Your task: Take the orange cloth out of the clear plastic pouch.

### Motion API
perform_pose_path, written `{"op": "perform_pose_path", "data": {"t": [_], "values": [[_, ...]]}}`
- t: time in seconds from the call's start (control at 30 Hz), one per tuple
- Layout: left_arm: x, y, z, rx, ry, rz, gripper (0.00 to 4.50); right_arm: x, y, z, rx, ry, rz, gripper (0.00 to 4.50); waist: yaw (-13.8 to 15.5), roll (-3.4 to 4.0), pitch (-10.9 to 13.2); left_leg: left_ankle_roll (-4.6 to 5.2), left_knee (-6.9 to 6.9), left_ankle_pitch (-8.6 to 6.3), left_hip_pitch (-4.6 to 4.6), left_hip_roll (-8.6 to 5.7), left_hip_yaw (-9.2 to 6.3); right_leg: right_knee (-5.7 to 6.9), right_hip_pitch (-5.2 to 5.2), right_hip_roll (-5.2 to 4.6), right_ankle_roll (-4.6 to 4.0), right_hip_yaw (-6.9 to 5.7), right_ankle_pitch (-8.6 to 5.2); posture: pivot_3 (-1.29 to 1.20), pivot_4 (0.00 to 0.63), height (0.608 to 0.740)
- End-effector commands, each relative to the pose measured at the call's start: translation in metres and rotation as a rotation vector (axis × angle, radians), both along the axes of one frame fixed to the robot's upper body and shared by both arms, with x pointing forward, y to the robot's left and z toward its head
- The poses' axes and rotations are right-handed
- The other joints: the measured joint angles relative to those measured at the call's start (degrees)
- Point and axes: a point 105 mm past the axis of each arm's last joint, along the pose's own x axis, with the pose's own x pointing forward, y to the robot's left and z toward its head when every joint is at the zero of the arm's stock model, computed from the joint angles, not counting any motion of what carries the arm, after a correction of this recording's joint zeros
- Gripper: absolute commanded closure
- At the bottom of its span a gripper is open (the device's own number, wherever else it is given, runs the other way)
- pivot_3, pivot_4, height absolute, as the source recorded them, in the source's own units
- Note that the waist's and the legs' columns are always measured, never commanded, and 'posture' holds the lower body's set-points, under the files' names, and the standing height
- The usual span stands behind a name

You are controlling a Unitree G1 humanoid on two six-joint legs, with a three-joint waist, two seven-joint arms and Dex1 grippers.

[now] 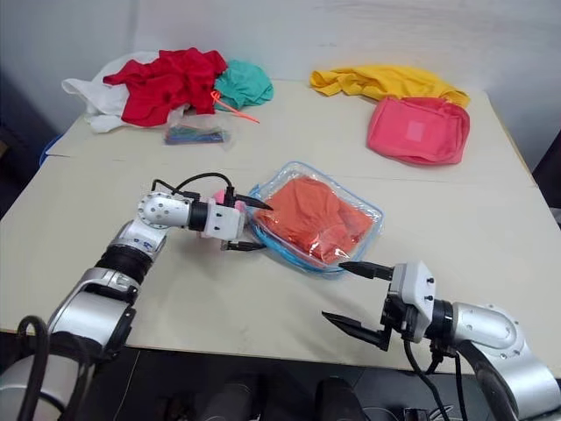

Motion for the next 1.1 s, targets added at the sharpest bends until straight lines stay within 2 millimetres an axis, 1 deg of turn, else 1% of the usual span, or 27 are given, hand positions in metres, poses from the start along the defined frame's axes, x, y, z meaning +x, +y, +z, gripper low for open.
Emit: {"op": "perform_pose_path", "data": {"t": [0.03, 0.1, 0.2, 0.3, 0.37, 0.43, 0.6, 0.7, 0.77, 0.87, 0.97, 1.03, 1.07, 1.1], "values": [[0.009, -0.003, 0.012, -0.028, -0.060, 0.026, 1.52, -0.003, 0.001, 0.008, -0.005, -0.041, 0.001, 0.00, 0.1, -0.02, 0.0, 0.00, 0.01, 0.00, -0.01, 0.00, -0.01, 0.01, -0.01, 0.00, 0.00, 0.00, 0.00, 0.00, 0.150, 0.740], [0.011, -0.007, 0.015, -0.076, -0.035, 0.042, 2.12, -0.003, 0.000, 0.008, -0.007, -0.042, -0.005, 0.00, 0.1, -0.02, 0.0, 0.00, 0.04, 0.00, -0.06, 0.00, -0.04, 0.01, -0.03, -0.01, 0.00, -0.01, 0.00, 0.00, 0.150, 0.740], [0.011, -0.010, 0.017, -0.133, 0.017, 0.050, 2.90, -0.004, -0.001, 0.007, -0.011, -0.039, -0.004, 0.00, 0.1, -0.02, 0.0, 0.00, 0.23, 0.00, -0.35, 0.00, -0.14, 0.07, -0.20, -0.01, 0.00, -0.04, 0.00, 0.00, 0.150, 0.740], [0.005, -0.010, 0.009, -0.130, 0.108, 0.022, 3.86, -0.007, -0.001, 0.005, -0.019, -0.022, 0.006, 0.00, 0.1, -0.02, 0.0, 0.00, 0.39, 0.00, -0.65, -0.02, -0.09, 0.38, -0.61, -0.02, 0.00, -0.16, 0.00, 0.00, 0.150, 0.740], [0.000, -0.008, 0.004, -0.145, 0.209, 0.009, 4.43, -0.009, -0.001, 0.004, -0.016, -0.012, 0.015, 0.00, 0.1, -0.02, 0.0, 0.00, 0.39, 0.00, -0.65, -0.02, -0.08, 0.40, -0.63, -0.02, 0.00, -0.20, 0.00, 0.00, 0.150, 0.740], [-0.003, -0.007, 0.002, -0.155, 0.271, 0.010, 4.47, -0.010, -0.001, 0.002, -0.017, -0.006, 0.019, 0.00, -0.2, -0.02, 0.0, 0.00, 0.39, 0.00, -0.63, -0.01, -0.05, 0.44, -0.64, -0.01, 0.00, -0.18, 0.00, 0.00, 0.150, 0.740], [-0.005, -0.007, 0.002, -0.198, 0.339, 0.043, 4.47, -0.013, -0.004, -0.006, -0.029, 0.029, 0.021, 0.00, 0.0, -0.02, 0.0, 0.00, 0.41, 0.00, -0.61, 0.01, -0.06, 0.49, -0.63, -0.01, 0.00, -0.16, 0.00, 0.00, 0.150, 0.740], [-0.008, -0.011, 0.003, -0.225, 0.391, 0.064, 4.47, -0.013, -0.004, -0.007, -0.028, 0.039, 0.025, 0.00, 0.0, -0.02, 0.0, 0.00, 0.42, 0.00, -0.61, 0.00, -0.06, 0.49, -0.62, -0.02, 0.00, -0.13, 0.00, 0.00, 0.150, 0.740], [-0.011, -0.015, 0.005, -0.260, 0.456, 0.088, 4.47, -0.012, -0.003, -0.006, -0.023, 0.032, 0.023, 0.00, -0.1, -0.02, 0.0, 0.00, 0.42, 0.00, -0.61, 0.01, -0.09, 0.50, -0.62, -0.02, 0.00, -0.07, 0.00, 0.00, 0.150, 0.740], [-0.021, -0.024, 0.010, -0.304, 0.548, 0.105, 4.47, -0.011, 0.001, -0.004, 0.000, 0.031, 0.017, 0.00, 0.0, -0.02, 0.0, 0.00, 0.42, 0.00, -0.62, 0.01, -0.10, 0.50, -0.61, -0.03, 0.00, 0.20, 0.00, 0.00, 0.150, 0.740], [-0.024, -0.030, 0.012, -0.315, 0.504, 0.156, 4.47, -0.009, 0.004, -0.004, 0.013, 0.031, 0.011, 0.00, 0.0, -0.02, 0.0, 0.00, 0.43, 0.01, -0.62, 0.01, -0.13, 0.50, -0.61, -0.04, 0.00, 0.36, 0.00, 0.00, 0.150, 0.740], [-0.029, -0.031, 0.007, -0.245, 0.404, 0.138, 4.03, -0.009, 0.004, -0.005, 0.003, 0.026, 0.001, 0.00, 0.0, -0.02, 0.0, 0.00, 0.43, 0.01, -0.62, 0.02, -0.14, 0.50, -0.61, -0.03, 0.00, 0.38, 0.00, 0.00, 0.150, 0.740], [-0.034, -0.034, 0.007, -0.244, 0.394, 0.117, 3.82, -0.009, 0.003, -0.005, -0.004, 0.017, -0.006, 0.00, 0.0, -0.02, 0.0, 0.00, 0.43, 0.01, -0.62, 0.01, -0.14, 0.49, -0.61, -0.03, 0.00, 0.38, 0.00, 0.00, 0.150, 0.740], [-0.037, -0.037, 0.008, -0.256, 0.389, 0.101, 3.51, -0.010, 0.002, -0.004, -0.009, 0.007, -0.014, 0.00, 0.1, -0.02, 0.0, 0.00, 0.43, 0.01, -0.62, 0.01, -0.12, 0.48, -0.61, -0.02, 0.00, 0.39, 0.00, 0.00, 0.150, 0.740]]}}
